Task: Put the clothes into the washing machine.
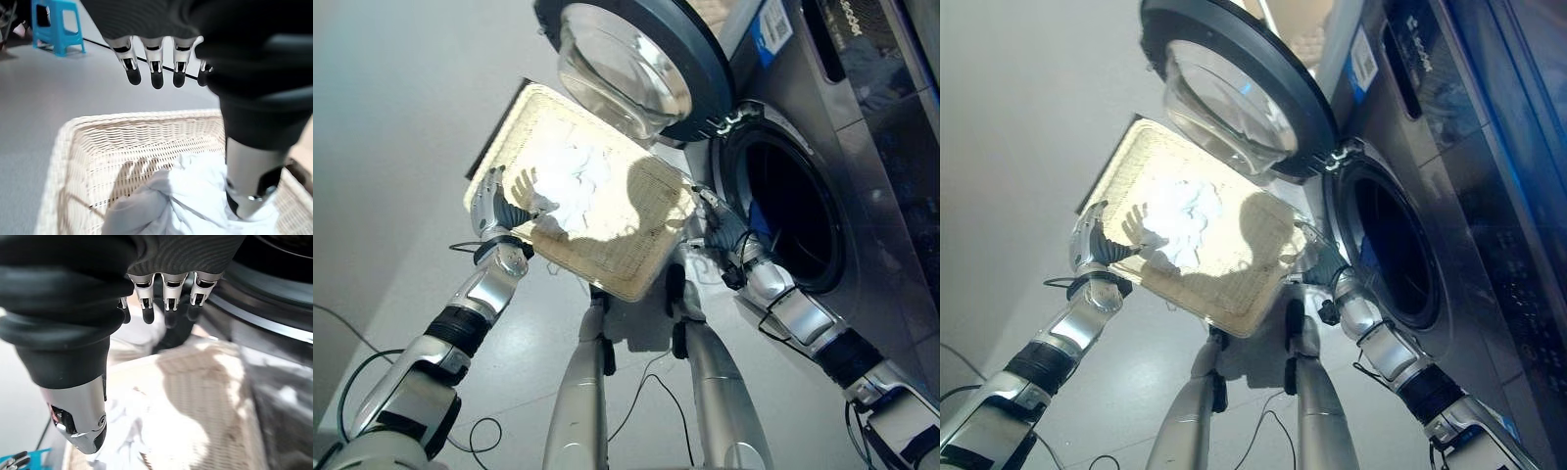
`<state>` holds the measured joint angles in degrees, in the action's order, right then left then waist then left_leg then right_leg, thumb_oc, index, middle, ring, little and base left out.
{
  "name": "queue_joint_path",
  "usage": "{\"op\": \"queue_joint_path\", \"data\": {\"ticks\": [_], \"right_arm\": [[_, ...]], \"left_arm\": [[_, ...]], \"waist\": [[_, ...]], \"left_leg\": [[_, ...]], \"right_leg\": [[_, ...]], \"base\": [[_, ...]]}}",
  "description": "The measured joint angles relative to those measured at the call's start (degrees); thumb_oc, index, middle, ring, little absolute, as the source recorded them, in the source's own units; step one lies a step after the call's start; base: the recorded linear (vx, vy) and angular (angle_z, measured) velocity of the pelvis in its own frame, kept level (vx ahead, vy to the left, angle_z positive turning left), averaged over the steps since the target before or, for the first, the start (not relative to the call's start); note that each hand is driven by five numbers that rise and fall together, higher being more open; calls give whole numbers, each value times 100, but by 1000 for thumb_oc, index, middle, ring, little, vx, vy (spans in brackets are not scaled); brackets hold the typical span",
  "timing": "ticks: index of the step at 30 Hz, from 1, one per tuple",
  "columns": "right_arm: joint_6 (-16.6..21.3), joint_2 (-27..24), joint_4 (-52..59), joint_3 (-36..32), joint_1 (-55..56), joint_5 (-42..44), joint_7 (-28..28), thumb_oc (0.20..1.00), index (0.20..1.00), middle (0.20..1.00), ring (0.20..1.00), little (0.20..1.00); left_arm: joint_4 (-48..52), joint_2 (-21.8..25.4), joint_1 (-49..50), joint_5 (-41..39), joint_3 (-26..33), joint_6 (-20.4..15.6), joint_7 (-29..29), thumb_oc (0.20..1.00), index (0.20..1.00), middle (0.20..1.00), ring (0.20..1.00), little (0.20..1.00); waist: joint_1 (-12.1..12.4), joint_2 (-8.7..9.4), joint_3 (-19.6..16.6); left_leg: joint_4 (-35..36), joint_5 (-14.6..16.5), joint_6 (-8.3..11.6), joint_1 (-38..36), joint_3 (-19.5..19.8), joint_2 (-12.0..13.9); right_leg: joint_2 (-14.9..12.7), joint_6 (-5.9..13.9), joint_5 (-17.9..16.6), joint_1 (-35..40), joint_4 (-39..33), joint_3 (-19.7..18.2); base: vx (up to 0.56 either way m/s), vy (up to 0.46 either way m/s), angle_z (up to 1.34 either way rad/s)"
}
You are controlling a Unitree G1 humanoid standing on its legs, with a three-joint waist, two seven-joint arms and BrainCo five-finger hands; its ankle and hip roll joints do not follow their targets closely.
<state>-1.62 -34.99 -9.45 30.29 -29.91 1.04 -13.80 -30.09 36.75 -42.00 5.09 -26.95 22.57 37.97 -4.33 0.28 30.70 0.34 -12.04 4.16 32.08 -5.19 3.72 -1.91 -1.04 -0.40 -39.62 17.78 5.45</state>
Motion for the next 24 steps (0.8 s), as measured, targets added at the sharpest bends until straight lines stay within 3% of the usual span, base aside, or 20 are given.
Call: {"op": "queue_joint_path", "data": {"ticks": [4, 11, 17, 23, 24], "right_arm": [[-5, -8, -6, 248, -298, 273, -4, 1000, 1000, 1000, 1000, 1000], [-94, -41, -82, 508, -586, 545, -115, 1000, 1000, 1000, 1000, 1000], [-90, -73, -105, 637, -616, 768, -349, 1000, 1000, 1000, 1000, 1000], [97, 87, -145, 632, -319, 942, -448, 1000, 1000, 1000, 1000, 1000], [140, 77, -131, 632, -261, 942, -447, 1000, 1000, 1000, 1000, 1000]], "left_arm": [[-1003, -46, -952, 296, -217, 438, 17, 1000, 1000, 1000, 1000, 1000], [-1963, -171, -1758, 538, -403, 559, -87, 1000, 1000, 1000, 1000, 1000], [-2519, -150, -2232, 534, -500, 397, -32, 1000, 1000, 1000, 1000, 1000], [-3120, -95, -2523, 531, -558, 684, -324, 1000, 1000, 1000, 1000, 1000], [-3201, -138, -2556, 527, -559, 709, -386, 796, 796, 796, 796, 796]], "waist": [[-301, 239, 38], [-571, 381, 27], [-769, 582, 25], [-902, 746, 13], [-900, 754, -6]], "left_leg": [[-138, 84, -58, 293, -154, -47], [-985, 488, -83, 966, -251, -40], [-1634, 673, -55, 1733, -264, 5], [-2225, 926, -108, 2155, -187, 61], [-2206, 923, -111, 2140, -196, 52]], "right_leg": [[-18, 42, -63, -307, 12, -150], [-35, 56, -72, -825, 290, -352], [-28, 86, -48, -1506, 650, -436], [34, 101, -41, -1787, 873, -491], [27, 106, -33, -1799, 906, -499]], "base": [[73, 123, -14], [44, 67, -12], [33, 47, -4], [23, 6, -8], [59, 24, -1]]}}
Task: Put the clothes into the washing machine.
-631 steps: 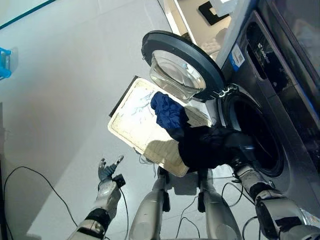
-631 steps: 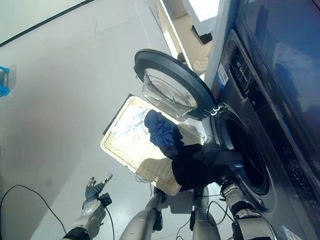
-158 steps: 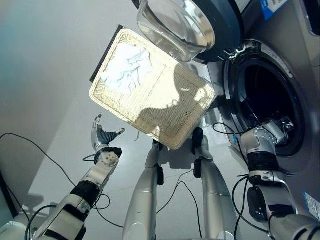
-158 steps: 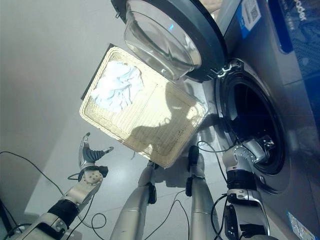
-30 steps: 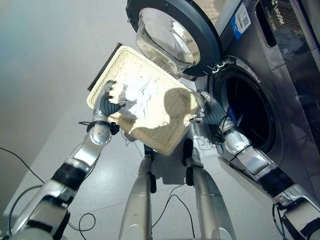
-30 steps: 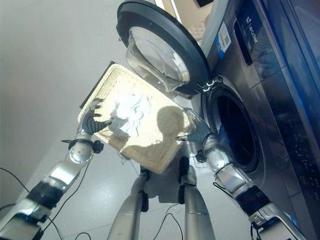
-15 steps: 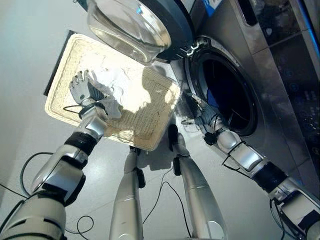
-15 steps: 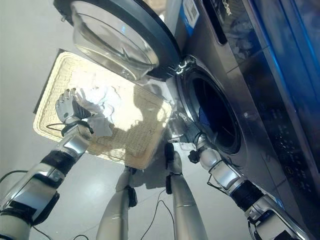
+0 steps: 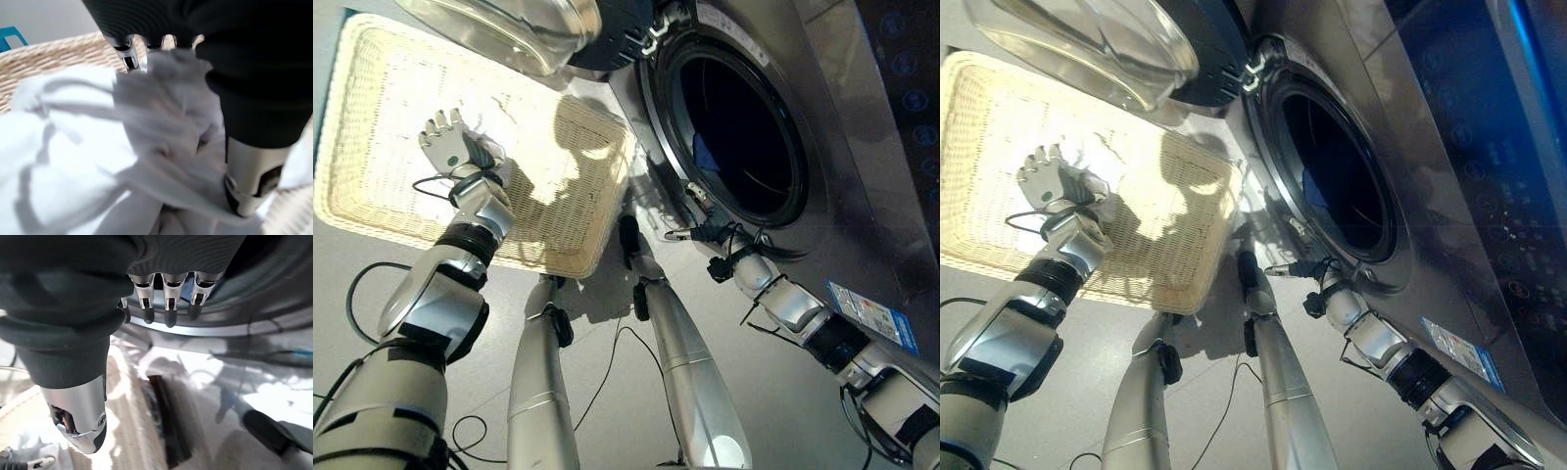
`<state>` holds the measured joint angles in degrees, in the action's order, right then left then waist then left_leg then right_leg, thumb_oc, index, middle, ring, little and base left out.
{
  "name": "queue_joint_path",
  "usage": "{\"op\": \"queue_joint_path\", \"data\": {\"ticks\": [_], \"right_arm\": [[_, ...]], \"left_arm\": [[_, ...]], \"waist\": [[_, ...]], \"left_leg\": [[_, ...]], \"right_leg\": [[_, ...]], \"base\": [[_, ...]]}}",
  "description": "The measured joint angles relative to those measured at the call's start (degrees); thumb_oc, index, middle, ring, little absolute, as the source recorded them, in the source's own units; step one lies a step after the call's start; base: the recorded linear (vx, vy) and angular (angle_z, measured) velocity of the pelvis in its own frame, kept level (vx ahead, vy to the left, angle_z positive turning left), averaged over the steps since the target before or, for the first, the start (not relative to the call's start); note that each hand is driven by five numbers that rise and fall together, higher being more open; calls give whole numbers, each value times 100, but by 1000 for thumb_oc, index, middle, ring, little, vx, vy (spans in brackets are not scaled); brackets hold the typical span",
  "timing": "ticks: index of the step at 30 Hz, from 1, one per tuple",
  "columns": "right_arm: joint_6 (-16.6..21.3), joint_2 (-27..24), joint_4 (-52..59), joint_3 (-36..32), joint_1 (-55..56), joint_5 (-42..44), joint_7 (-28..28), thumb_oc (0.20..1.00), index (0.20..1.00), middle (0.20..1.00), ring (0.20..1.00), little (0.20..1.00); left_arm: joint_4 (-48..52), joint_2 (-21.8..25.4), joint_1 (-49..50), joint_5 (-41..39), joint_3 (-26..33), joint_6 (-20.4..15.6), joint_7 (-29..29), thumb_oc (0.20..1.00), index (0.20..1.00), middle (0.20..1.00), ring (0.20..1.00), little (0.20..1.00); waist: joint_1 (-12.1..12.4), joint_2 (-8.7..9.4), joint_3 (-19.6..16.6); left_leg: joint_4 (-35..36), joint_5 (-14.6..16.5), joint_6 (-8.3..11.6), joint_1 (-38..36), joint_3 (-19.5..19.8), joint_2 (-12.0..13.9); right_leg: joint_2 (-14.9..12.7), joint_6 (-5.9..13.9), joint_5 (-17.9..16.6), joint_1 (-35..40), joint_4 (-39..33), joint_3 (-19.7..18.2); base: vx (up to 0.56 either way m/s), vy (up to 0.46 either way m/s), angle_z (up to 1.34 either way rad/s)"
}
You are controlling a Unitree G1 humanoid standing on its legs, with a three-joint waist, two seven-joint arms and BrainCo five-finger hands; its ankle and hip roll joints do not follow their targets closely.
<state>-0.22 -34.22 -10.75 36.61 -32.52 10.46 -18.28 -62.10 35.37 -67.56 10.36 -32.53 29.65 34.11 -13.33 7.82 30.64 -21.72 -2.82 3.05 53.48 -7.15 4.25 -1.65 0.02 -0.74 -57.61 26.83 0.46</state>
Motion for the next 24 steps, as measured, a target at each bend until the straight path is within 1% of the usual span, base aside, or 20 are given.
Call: {"op": "queue_joint_path", "data": {"ticks": [1, 2, 3, 4, 6, 8, 9, 11, 13, 14, 15, 16, 18, 20, 22, 23, 24], "right_arm": [[14, -8, 25, 8, 89, -1, 2, 1000, 1000, 1000, 1000, 1000], [14, 10, 53, 21, 92, -1, 10, 1000, 1000, 1000, 1000, 1000], [14, 9, 55, 5, 116, -1, 8, 1000, 1000, 1000, 1000, 1000], [15, 4, 73, 11, 150, -2, 17, 1000, 1000, 1000, 1000, 1000], [17, -2, 76, 1, 151, -3, 20, 1000, 1000, 1000, 1000, 1000], [21, -8, 76, 8, 147, -5, 31, 1000, 1000, 1000, 1000, 1000], [21, -8, 76, 8, 147, -5, 31, 1000, 1000, 1000, 1000, 1000], [89, -15, 76, 23, 159, -5, 37, 1000, 1000, 1000, 1000, 1000], [163, 16, 74, 21, 158, -31, 19, 1000, 1000, 1000, 1000, 1000], [190, 80, 77, 40, 177, -47, 17, 1000, 1000, 1000, 1000, 1000], [222, 102, 78, 40, 191, -79, 17, 1000, 1000, 1000, 1000, 1000], [292, 186, 75, -18, 275, -205, -23, 1000, 1000, 1000, 1000, 1000], [321, 225, 63, -37, 380, -343, -104, 1000, 1000, 1000, 1000, 1000], [349, 252, 68, -49, 509, -480, -115, 1000, 1000, 1000, 1000, 1000], [363, 244, 113, -110, 676, -544, -204, 1000, 1000, 1000, 1000, 1000], [365, 269, 111, -152, 707, -582, -226, 1000, 1000, 1000, 1000, 1000], [367, 387, 113, -358, 847, -692, -308, 1000, 1000, 1000, 1000, 1000]], "left_arm": [[-38, 22, -64, -4, -7, 44, -163, 796, 796, 796, 796, 796], [-96, 113, -101, -5, -4, 45, -304, 200, 200, 200, 200, 200], [-133, 121, -108, -5, -3, 45, -369, 200, 200, 200, 200, 200], [-407, 127, -155, 86, -128, -1, -650, 200, 200, 200, 200, 200], [-555, 190, -231, 382, -377, -2, -945, 200, 200, 200, 200, 200], [-559, 374, -283, 1041, -760, 12, -1388, 200, 200, 200, 200, 200], [-559, 374, -283, 1041, -760, 12, -1388, 200, 200, 200, 200, 200], [-628, 394, -177, 1270, -1096, -17, -1663, 200, 200, 200, 200, 200], [-640, 407, 5, 1179, -1106, -151, -1539, 200, 200, 200, 200, 200], [-636, 395, 243, 892, -1064, -323, -1330, 200, 200, 200, 200, 200], [-639, 380, 328, 787, -1043, -389, -1248, 200, 200, 200, 200, 200], [-461, 340, 600, 503, -738, -578, -951, 200, 200, 200, 200, 200], [130, 337, 1004, 260, -322, -847, -598, 200, 200, 200, 200, 200], [535, 315, 1306, 125, -124, -1004, -355, 200, 200, 200, 200, 200], [1142, 248, 1798, 115, 293, -1039, -187, 200, 200, 200, 200, 200], [1279, 221, 2021, 86, 358, -1124, -53, 200, 200, 200, 200, 200], [2145, 78, 2582, -72, 942, -1237, 123, 200, 200, 200, 200, 200]], "waist": [[7, 30, -8], [6, 53, -9], [0, 53, -10], [-7, 53, -36], [-8, 48, -82], [-2, 47, -82], [-2, 47, -82], [9, 43, -84], [18, 34, -82], [27, 34, -82], [36, 34, -82], [125, -20, -88], [262, -70, -86], [494, -86, -83], [641, -190, -79], [808, -248, -73], [923, -402, -39]], "left_leg": [[-45, 36, 30, 24, 7, 0], [-136, 91, 23, 45, 28, 24], [-108, 92, 21, -10, 27, 23], [-61, 96, 28, -82, 25, 22], [-28, 97, 30, -96, 15, 21], [25, 84, 15, -132, 17, 14], [25, 84, 15, -132, 17, 14], [106, 69, -6, -293, 16, -7], [143, 64, -11, -390, 18, -21], [196, 58, -15, -512, 24, -32], [213, 54, -14, -546, 32, -36], [312, -18, -9, -612, 61, -67], [558, -173, 46, -696, 149, -137], [768, -302, 99, -794, 200, -139], [976, -406, 175, -876, 331, -134], [1063, -507, 167, -921, 423, -120], [1410, -710, 248, -1151, 584, -90]], "right_leg": [[-10, 6, 44, -14, -22, -5], [18, 24, 33, 4, -29, -4], [29, 29, 29, 65, -34, -19], [33, 29, 13, 144, -138, -21], [38, 41, 0, 163, -181, -24], [40, 34, -23, 214, -222, -22], [40, 34, -23, 214, -222, -22], [24, 10, -39, 368, -275, -23], [11, 11, -32, 448, -265, -22], [4, 6, -3, 539, -256, -20], [1, 7, 6, 571, -253, -15], [-17, 48, 73, 603, -211, 0], [-68, 12, 155, 570, -129, 42], [-66, -26, 180, 577, -97, 85], [-73, -81, 216, 619, -103, 243], [-68, -98, 222, 654, -89, 304], [-76, -131, 237, 860, -173, 520]], "base": [[57, 31, -5], [-5, 21, -8], [-9, 39, -9], [-12, 36, -3], [-10, 14, -2], [0, 0, 0], [0, 0, 0], [-43, -20, 2], [-40, -60, 3], [-102, -109, 5], [-123, -133, 11], [-113, -123, 18], [-40, -98, 26], [-32, -104, 17], [-47, -164, 23], [-81, -229, 41], [-64, -147, 40]]}}
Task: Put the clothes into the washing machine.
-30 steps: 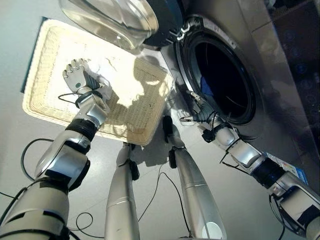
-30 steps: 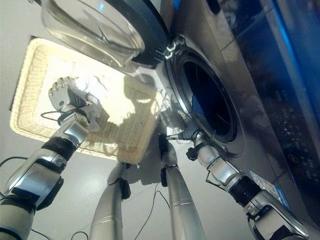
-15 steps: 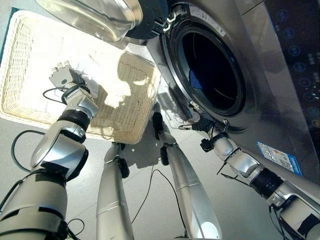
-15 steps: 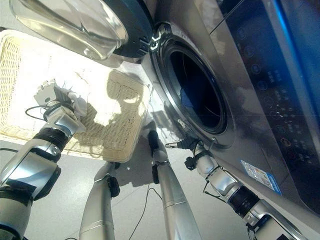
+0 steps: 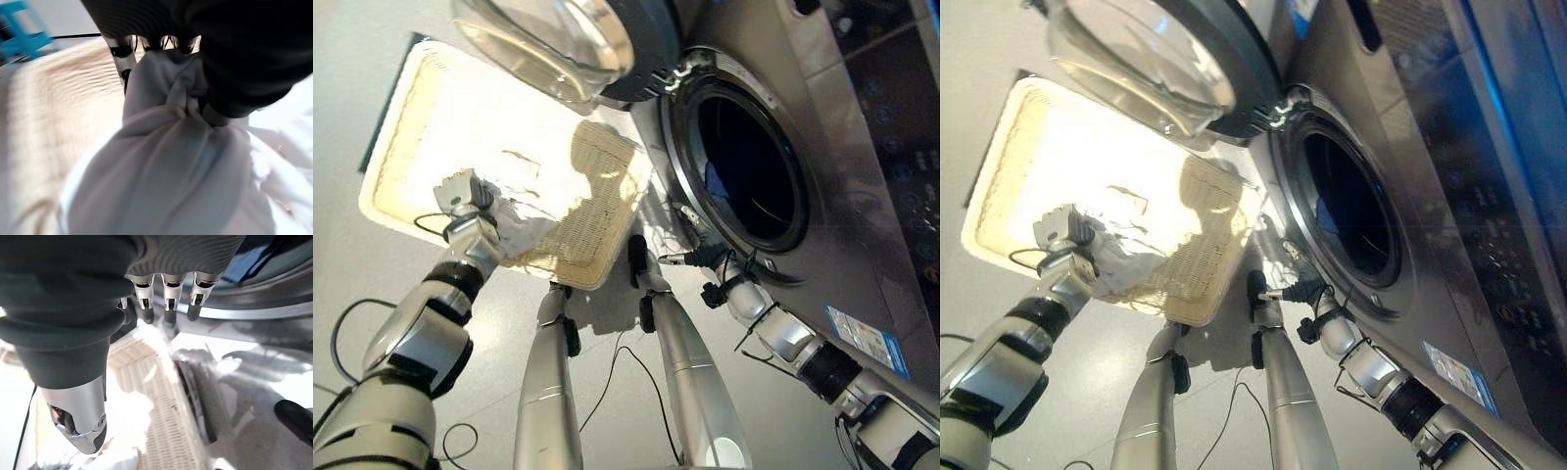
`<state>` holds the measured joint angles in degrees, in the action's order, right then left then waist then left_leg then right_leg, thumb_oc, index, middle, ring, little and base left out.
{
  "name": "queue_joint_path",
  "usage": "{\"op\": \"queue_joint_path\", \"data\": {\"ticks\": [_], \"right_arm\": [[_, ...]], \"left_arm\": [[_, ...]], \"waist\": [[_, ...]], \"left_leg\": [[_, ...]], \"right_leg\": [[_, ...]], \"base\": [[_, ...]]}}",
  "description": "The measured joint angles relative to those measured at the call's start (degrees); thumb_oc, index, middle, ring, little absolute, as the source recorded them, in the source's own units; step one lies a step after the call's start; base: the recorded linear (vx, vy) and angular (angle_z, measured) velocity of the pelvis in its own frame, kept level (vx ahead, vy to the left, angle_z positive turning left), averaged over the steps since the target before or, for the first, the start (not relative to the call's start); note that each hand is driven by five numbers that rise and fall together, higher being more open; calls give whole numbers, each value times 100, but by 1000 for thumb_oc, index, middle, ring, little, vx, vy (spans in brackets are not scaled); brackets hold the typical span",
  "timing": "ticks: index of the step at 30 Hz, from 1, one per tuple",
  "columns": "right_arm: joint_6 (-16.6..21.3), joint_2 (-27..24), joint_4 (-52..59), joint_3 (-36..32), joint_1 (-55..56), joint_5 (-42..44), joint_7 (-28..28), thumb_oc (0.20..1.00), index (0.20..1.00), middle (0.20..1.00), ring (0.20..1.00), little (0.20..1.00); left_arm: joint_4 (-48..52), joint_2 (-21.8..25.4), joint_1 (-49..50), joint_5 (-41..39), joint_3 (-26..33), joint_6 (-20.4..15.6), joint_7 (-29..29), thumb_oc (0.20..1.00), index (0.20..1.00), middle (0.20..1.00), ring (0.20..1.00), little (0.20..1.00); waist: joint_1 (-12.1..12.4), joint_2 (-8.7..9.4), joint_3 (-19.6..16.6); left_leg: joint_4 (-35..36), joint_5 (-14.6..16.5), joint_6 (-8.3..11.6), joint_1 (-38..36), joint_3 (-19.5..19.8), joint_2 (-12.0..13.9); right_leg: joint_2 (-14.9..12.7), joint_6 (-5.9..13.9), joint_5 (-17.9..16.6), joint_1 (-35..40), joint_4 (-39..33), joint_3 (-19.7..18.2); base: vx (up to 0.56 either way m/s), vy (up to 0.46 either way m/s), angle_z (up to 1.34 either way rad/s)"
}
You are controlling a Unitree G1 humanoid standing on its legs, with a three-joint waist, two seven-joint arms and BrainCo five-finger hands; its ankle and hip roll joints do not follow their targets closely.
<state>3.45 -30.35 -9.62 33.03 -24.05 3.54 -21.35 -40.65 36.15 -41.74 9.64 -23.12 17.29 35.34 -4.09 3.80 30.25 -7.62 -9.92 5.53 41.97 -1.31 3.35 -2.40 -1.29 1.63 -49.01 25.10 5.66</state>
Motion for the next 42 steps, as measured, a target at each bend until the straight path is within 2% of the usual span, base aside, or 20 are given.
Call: {"op": "queue_joint_path", "data": {"ticks": [2, 4, 5, 7, 8, 10, 11, 13, 15, 16, 17, 21, 26, 28, 36, 40, 41, 42], "right_arm": [[-5, 111, 15, -85, 46, -75, -53, 1000, 1000, 1000, 1000, 1000], [-1, 126, 87, -153, 10, -189, -60, 1000, 1000, 1000, 1000, 1000], [-34, 148, 97, -235, -86, -299, -30, 1000, 1000, 1000, 1000, 1000], [-139, 176, 95, -317, -162, -417, 12, 1000, 1000, 1000, 1000, 1000], [-202, 208, 94, -322, -275, -429, 85, 1000, 1000, 1000, 1000, 1000], [-245, 220, 96, -361, -367, -493, 137, 1000, 1000, 1000, 1000, 1000], [-277, 241, 55, -365, -386, -520, 228, 1000, 1000, 1000, 1000, 1000], [-284, 250, 33, -365, -436, -572, 348, 1000, 1000, 1000, 1000, 1000], [-283, 259, -7, -362, -574, -819, 489, 1000, 1000, 1000, 1000, 1000], [-283, 259, -7, -362, -574, -819, 489, 1000, 1000, 1000, 1000, 1000], [-267, 258, -122, -358, -628, -971, 579, 1000, 1000, 1000, 1000, 1000], [-260, 251, -435, -300, -902, -1120, 706, 1000, 1000, 1000, 1000, 1000], [-260, 50, -452, -50, -957, -1111, 962, 1000, 1000, 1000, 1000, 1000], [-263, -20, -450, 19, -977, -1070, 1029, 1000, 1000, 1000, 1000, 1000], [-512, -63, -417, 230, -1168, -317, 1892, 1000, 1000, 1000, 1000, 1000], [-667, -196, -334, 479, -1222, 388, 2609, 1000, 1000, 1000, 1000, 1000], [-721, -242, -274, 539, -1227, 595, 2767, 900, 900, 900, 900, 900], [-759, -264, -220, 619, -1224, 794, 2942, 570, 570, 570, 570, 570]], "left_arm": [[453, -85, 451, -151, 18, -204, 157, 200, 200, 200, 200, 200], [754, -168, 733, -450, 25, -454, 136, 200, 200, 200, 200, 200], [982, -202, 909, -745, 106, -625, -50, 200, 200, 200, 200, 200], [1287, -241, 1126, -1101, 212, -881, -368, 200, 200, 200, 200, 200], [1362, -241, 1224, -1307, 222, -1034, -632, 200, 200, 200, 200, 200], [1587, -280, 1310, -1611, 231, -1090, -951, 200, 200, 200, 200, 200], [1909, -284, 1386, -1912, 225, -1267, -1283, 200, 200, 200, 200, 200], [2377, -284, 1532, -2387, 237, -1366, -1717, 200, 200, 200, 200, 200], [2876, -302, 1563, -3008, 240, -1560, -2306, 200, 200, 200, 200, 200], [2876, -302, 1563, -3008, 240, -1560, -2306, 200, 200, 200, 200, 200], [3129, -313, 1586, -3423, 245, -1730, -2714, 200, 200, 200, 200, 200], [3473, -363, 1610, -4081, 234, -1764, -3442, 200, 200, 200, 200, 200], [3578, -278, 1629, -4904, 178, -1629, -4425, 200, 200, 200, 200, 200], [3655, -234, 1584, -4960, 163, -1597, -4561, 200, 200, 200, 200, 200], [3733, -129, 1330, -5538, 71, -1272, -4937, 200, 200, 200, 200, 200], [3732, -65, 1261, -5613, -100, -1006, -4944, 200, 200, 200, 200, 200], [3731, -33, 1228, -5613, -180, -965, -4938, 200, 200, 200, 200, 200], [3732, 29, 1179, -5613, -291, -935, -4937, 200, 200, 200, 200, 200]], "waist": [[238, -118, -13], [370, -213, -32], [462, -302, -27], [506, -350, -25], [506, -384, -21], [516, -385, -20], [518, -392, -16], [534, -407, -11], [651, -410, -11], [651, -410, -11], [701, -453, -25], [813, -594, -16], [776, -606, -14], [768, -606, -13], [777, -607, -13], [778, -607, -12], [781, -607, -12], [774, -607, -13]], "left_leg": [[315, -109, 80, -314, 132, 85], [450, -118, 115, -481, 156, 110], [522, -114, 107, -532, 155, 122], [565, -135, 99, -571, 157, 129], [600, -259, 69, -621, 160, 127], [661, -308, 48, -695, 168, 102], [709, -326, 26, -784, 166, 71], [734, -336, 13, -884, 155, 40], [750, -339, 9, -1040, 153, 24], [750, -339, 9, -1040, 153, 24], [751, -338, 9, -1065, 159, 23], [763, -331, 15, -1099, 167, 28], [785, -338, 3, -1134, 157, 31], [804, -354, -17, -1134, 152, 32], [846, -376, -43, -1134, 149, 28], [870, -376, -43, -1133, 141, 34], [875, -376, -43, -1133, 136, 36], [876, -376, -43, -1133, 131, 35]], "right_leg": [[47, -53, 34, 294, -134, 158], [40, -150, 109, 427, -135, 263], [32, -159, 114, 482, -153, 318], [24, -160, 97, 531, -205, 374], [11, -159, 96, 620, -211, 437], [-16, -146, 86, 701, -258, 465], [-36, -136, 88, 792, -283, 473], [-65, -116, 103, 918, -301, 516], [-84, -41, 164, 1089, -299, 530], [-84, -41, 164, 1089, -299, 530], [-99, -32, 181, 1106, -264, 533], [-112, -48, 191, 1113, -208, 543], [-112, -58, 182, 1135, -240, 522], [-107, -71, 170, 1136, -242, 522], [-83, -93, 146, 1156, -331, 522], [-64, -74, 134, 1166, -395, 522], [-64, -66, 129, 1166, -405, 522], [-63, -63, 127, 1167, -412, 521]], "base": [[-77, -141, 35], [-69, -103, 22], [-58, -64, 15], [-66, -58, 9], [-62, -48, 9], [-58, -49, 11], [-56, -56, 11], [-49, -50, 17], [-52, -47, 13], [-36, -33, 2], [-31, -18, 2], [-6, -8, 0], [-7, -1, 0], [0, 0, 0], [0, 0, 0], [0, -6, -1], [0, -21, -3], [0, 0, 0]]}}
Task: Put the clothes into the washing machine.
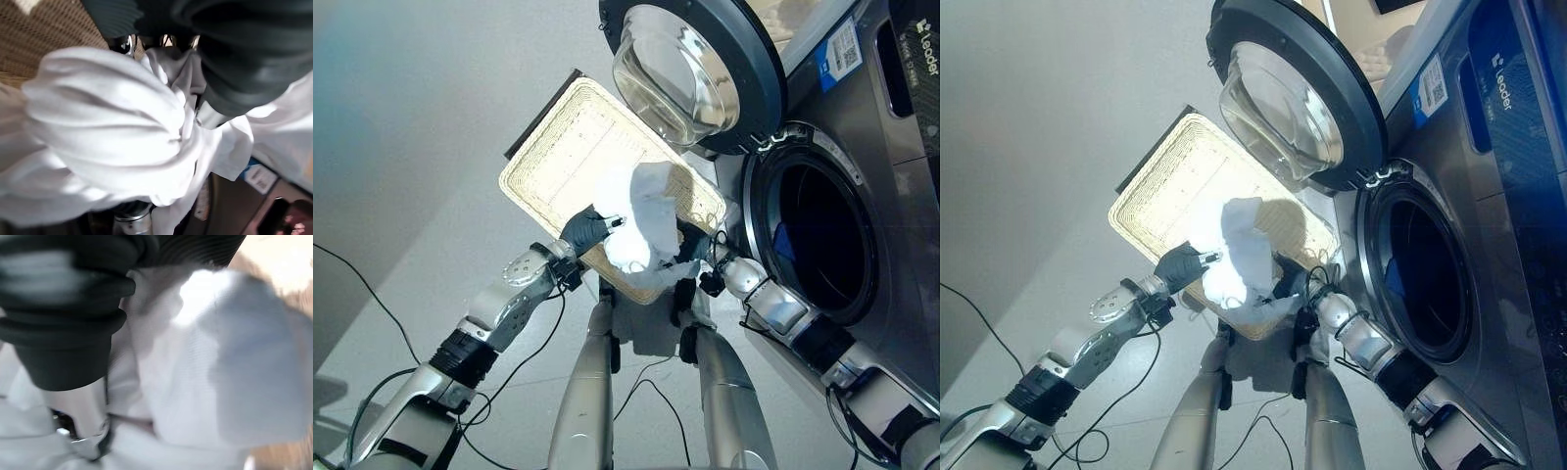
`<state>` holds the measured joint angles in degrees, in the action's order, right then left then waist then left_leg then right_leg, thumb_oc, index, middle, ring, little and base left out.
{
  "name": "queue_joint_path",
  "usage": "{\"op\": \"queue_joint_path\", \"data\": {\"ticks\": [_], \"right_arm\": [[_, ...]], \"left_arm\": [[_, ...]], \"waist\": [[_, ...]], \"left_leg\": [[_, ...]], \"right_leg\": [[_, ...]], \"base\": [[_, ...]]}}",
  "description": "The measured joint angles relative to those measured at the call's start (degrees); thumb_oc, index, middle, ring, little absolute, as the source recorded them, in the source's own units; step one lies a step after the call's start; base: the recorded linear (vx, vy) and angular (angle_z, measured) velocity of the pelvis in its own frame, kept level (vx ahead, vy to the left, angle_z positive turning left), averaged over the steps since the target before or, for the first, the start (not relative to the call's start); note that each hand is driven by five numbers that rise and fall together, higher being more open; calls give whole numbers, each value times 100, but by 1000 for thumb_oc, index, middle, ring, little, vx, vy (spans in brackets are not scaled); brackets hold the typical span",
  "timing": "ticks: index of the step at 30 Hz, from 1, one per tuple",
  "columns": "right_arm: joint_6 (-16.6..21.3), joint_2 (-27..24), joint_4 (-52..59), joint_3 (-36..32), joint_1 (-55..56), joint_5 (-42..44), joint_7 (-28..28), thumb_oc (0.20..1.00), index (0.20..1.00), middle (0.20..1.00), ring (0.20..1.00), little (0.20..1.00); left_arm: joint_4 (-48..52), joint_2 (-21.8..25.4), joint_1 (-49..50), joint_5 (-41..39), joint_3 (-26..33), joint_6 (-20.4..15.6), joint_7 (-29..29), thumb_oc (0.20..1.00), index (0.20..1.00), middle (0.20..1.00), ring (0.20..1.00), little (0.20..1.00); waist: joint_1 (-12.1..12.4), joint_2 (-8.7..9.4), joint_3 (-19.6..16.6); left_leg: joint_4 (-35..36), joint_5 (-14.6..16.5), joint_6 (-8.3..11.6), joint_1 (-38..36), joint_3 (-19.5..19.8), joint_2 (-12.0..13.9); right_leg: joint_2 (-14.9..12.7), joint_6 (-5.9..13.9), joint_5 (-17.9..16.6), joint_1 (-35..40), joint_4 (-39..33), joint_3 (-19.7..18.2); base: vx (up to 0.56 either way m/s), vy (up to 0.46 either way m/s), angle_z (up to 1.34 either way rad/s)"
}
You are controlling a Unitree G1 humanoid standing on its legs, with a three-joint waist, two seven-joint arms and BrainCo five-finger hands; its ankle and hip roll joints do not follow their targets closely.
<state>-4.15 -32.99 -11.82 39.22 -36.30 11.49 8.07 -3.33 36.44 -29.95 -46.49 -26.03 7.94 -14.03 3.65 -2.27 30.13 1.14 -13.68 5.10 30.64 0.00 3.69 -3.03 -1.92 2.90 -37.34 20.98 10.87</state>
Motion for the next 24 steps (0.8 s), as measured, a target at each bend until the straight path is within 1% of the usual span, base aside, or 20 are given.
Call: {"op": "queue_joint_path", "data": {"ticks": [1, 3, 6, 9, 13, 14, 15, 21, 22, 23, 24], "right_arm": [[-36, -23, 34, 33, 0, 167, 119, 520, 520, 520, 520, 520], [-73, -52, 55, 90, 2, 553, 386, 200, 200, 200, 200, 200], [-140, -74, 54, 150, 3, 1146, 679, 200, 200, 200, 200, 200], [-280, -83, 54, 248, 4, 1659, 966, 200, 200, 200, 200, 200], [-321, -115, 54, 283, 17, 2117, 1147, 200, 200, 200, 200, 200], [-359, -111, 55, 286, 37, 2362, 1207, 200, 200, 200, 200, 200], [-368, -107, 55, 295, 44, 2411, 1220, 200, 200, 200, 200, 200], [-529, 12, 37, 325, 245, 3311, 1276, 200, 200, 200, 200, 200], [-529, 75, 8, 283, 280, 3461, 1264, 200, 200, 200, 200, 200], [-529, 117, -2, 256, 318, 3542, 1255, 200, 200, 200, 200, 200], [-529, 198, -13, 229, 389, 3677, 1246, 200, 200, 200, 200, 200]], "left_arm": [[-1, 15, -10, 0, -14, 20, 3, 200, 200, 200, 200, 200], [-1, 35, -24, 0, -22, 35, 15, 200, 200, 200, 200, 200], [-1, 65, -48, 2, -105, 13, 174, 200, 200, 200, 200, 200], [-5, 76, -67, 15, -253, -36, 489, 200, 200, 200, 200, 200], [-44, 81, -64, 21, -260, -105, 685, 200, 200, 200, 200, 200], [-44, 77, -65, 22, -263, -131, 763, 200, 200, 200, 200, 200], [-44, 77, -65, 22, -269, -137, 785, 200, 200, 200, 200, 200], [-128, 76, -42, 28, -420, -239, 921, 200, 200, 200, 200, 200], [-169, 58, -26, 72, -427, -271, 937, 718, 718, 718, 718, 718], [-200, 50, -26, 73, -427, -274, 953, 1000, 1000, 1000, 1000, 1000], [-260, 51, -26, 77, -427, -273, 1016, 1000, 1000, 1000, 1000, 1000]], "waist": [[-5, 0, 0], [-9, 0, 0], [-7, 0, 0], [-7, 1, 0], [-7, 1, 0], [-6, 2, 0], [-7, 2, 1], [-68, 4, 1], [-97, 4, 1], [-99, 4, 1], [-116, 4, 1]], "left_leg": [[1, 0, 0, 0, -2, 1], [6, 0, -1, 0, -4, 2], [12, 3, 1, 0, -12, 7], [26, 9, 6, 1, -26, 11], [41, 16, 15, 4, -71, 21], [42, 23, 17, 7, -86, 21], [43, 26, 15, 8, -95, 22], [45, 36, 19, 93, -138, 29], [45, 35, 19, 117, -140, 25], [45, 35, 19, 134, -144, 25], [45, 35, 19, 159, -144, 25]], "right_leg": [[3, 4, -4, 2, -11, 1], [4, 7, -18, 3, -32, 1], [6, 8, -19, 2, -53, -1], [6, 9, -19, -2, -86, -1], [7, 10, -19, -22, -113, -18], [9, 10, -19, -34, -114, -33], [10, 10, -19, -41, -114, -39], [18, 12, -20, -140, -108, -59], [12, 12, -20, -172, -109, -59], [11, 12, -20, -193, -107, -60], [12, 12, -20, -222, -103, -61]], "base": [[-5, -17, -3], [4, -21, -3], [0, 0, 0], [0, 0, 0], [4, -8, -2], [9, -11, -5], [9, -11, -7], [4, -8, -3], [0, 0, 0], [0, 0, 0], [0, 0, 0]]}}
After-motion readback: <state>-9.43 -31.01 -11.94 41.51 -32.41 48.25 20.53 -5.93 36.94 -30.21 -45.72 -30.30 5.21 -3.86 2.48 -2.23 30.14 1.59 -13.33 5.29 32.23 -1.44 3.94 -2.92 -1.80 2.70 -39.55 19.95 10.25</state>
